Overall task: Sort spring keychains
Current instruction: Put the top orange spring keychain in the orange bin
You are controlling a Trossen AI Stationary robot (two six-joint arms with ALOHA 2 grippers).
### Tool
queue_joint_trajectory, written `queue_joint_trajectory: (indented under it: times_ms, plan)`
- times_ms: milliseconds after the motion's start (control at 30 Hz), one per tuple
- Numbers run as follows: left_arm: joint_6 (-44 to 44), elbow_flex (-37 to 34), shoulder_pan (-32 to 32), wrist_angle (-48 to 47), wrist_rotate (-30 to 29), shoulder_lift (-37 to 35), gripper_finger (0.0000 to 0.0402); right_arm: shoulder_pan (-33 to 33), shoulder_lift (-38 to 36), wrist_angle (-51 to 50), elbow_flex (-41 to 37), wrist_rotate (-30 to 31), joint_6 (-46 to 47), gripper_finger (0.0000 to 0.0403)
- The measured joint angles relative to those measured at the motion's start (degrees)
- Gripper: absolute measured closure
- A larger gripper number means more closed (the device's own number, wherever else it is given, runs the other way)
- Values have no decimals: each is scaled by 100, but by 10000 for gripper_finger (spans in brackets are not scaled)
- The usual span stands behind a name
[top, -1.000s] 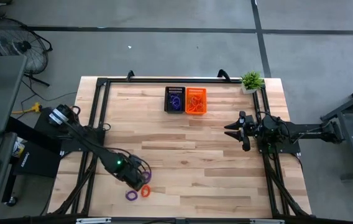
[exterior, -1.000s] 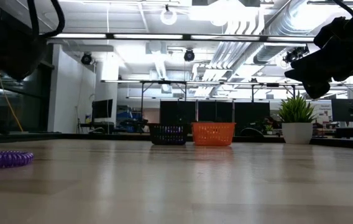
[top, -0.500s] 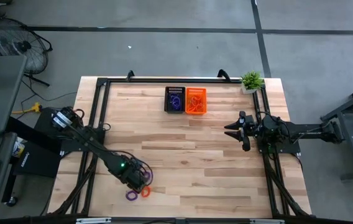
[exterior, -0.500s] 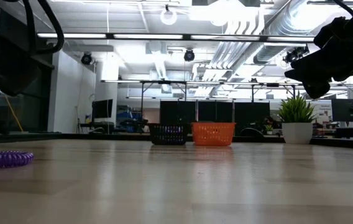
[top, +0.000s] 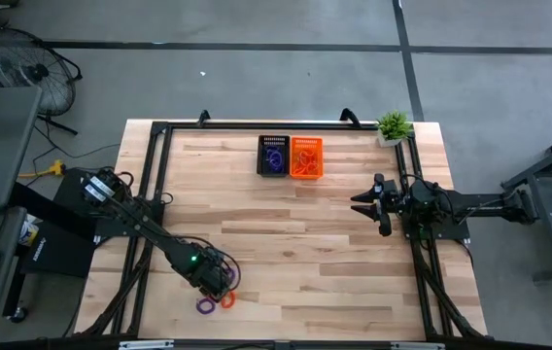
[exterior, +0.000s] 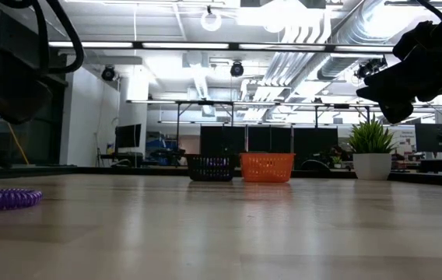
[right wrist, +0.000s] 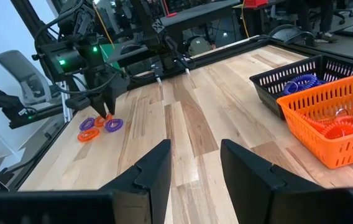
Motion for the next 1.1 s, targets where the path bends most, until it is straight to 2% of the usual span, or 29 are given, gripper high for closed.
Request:
queue_joint_trajectory:
  times_ms: [133,333,433,567,833,1100]
  plan:
    - [18,-2,-2,3,-10,7,304,0,0,0,0,2,-2,269]
    - [18,-7,-4,22,-3,13,365,-1,0,0,0,2,-2,269]
    - [20,-7,-7,54,3,15,382,-2,0,0,0,2,0,269]
    - [135,103,-7,-125,-87,-43,381,-1,0,0,0,2,-2,269]
    - [377,401,172,-1012,-762,-640,388,-1,0,0,0,2,0,269]
    - [1218,1023,669,-2082,-1340,-1341,389,-2,0,0,0,2,0,269]
